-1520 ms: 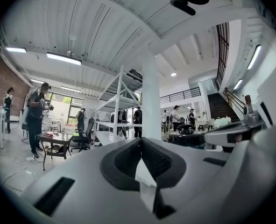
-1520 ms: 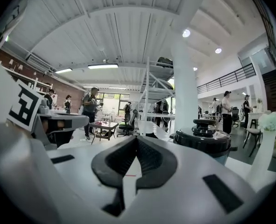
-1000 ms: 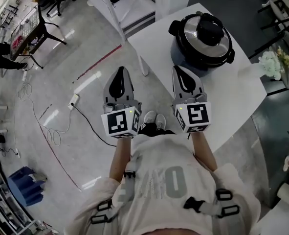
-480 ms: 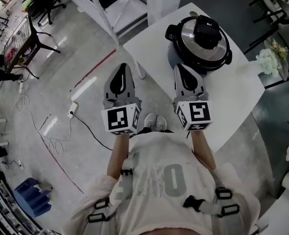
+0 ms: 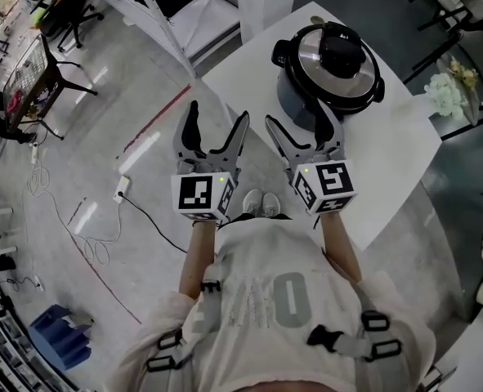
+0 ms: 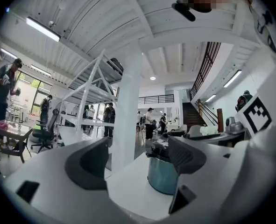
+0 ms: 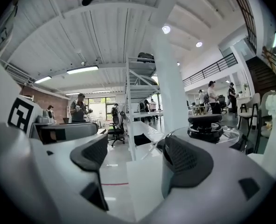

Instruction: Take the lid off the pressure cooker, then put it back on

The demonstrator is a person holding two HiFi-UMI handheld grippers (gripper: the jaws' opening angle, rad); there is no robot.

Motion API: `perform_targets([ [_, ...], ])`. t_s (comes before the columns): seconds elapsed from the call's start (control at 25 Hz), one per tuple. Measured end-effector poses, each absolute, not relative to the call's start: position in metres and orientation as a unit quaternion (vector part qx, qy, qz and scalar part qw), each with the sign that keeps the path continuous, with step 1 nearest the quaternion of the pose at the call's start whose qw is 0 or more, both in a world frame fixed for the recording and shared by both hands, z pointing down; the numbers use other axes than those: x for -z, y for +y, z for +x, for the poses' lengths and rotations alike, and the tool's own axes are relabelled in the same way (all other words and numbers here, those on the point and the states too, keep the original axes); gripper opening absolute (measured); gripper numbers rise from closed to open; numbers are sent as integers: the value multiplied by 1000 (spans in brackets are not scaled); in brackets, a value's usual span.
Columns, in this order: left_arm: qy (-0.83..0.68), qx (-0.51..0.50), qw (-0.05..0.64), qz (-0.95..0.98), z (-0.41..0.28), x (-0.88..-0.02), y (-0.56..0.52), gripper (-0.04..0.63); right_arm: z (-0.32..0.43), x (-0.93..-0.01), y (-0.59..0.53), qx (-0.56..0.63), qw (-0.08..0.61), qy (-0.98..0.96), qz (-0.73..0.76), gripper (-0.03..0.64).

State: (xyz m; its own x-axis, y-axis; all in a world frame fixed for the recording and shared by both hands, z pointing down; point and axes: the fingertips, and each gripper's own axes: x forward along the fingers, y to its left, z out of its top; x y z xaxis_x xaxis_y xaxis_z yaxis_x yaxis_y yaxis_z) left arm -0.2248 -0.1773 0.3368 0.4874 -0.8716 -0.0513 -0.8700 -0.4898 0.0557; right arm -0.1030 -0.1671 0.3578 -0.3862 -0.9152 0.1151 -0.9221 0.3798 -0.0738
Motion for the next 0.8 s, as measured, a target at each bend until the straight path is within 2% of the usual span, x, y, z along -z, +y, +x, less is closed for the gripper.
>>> perform_targets([
  [0.4, -467, 34, 28, 883, -208, -339, -189, 382, -78, -349, -166, -48, 25, -801, 596, 403],
  [0.8, -354, 29, 31, 934, -125, -342, -190, 380, 9, -352, -138, -51, 28, -714, 698, 403],
])
